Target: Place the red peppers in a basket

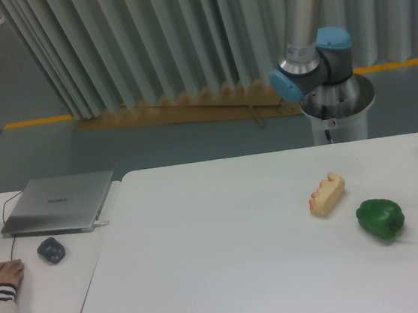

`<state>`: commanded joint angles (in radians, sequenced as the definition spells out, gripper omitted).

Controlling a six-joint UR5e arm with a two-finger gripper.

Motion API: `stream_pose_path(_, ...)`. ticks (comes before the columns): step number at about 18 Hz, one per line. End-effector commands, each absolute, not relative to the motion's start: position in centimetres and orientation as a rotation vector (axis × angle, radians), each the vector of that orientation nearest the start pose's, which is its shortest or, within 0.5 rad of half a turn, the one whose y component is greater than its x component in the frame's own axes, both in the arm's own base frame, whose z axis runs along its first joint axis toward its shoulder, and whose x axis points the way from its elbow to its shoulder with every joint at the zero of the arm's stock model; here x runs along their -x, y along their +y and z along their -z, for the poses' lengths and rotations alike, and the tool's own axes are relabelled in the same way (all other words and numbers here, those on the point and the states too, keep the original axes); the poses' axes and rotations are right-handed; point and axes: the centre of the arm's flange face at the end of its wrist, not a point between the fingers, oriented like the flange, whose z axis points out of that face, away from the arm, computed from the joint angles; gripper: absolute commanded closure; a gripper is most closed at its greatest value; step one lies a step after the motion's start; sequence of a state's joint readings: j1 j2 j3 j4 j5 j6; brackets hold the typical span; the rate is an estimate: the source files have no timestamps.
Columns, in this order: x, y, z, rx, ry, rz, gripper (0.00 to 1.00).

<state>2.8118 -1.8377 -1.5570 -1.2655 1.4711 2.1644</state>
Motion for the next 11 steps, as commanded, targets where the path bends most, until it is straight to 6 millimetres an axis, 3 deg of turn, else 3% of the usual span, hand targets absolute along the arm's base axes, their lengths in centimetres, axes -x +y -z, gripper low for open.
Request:
stream_pose_path(3, 50.7, 34.3, -38.1, 2.717, 1.39, -0.095, 0.0)
stream_pose_path(11, 49.8, 34.9, -38.1, 2.732, 1.363, -0.085, 0.0)
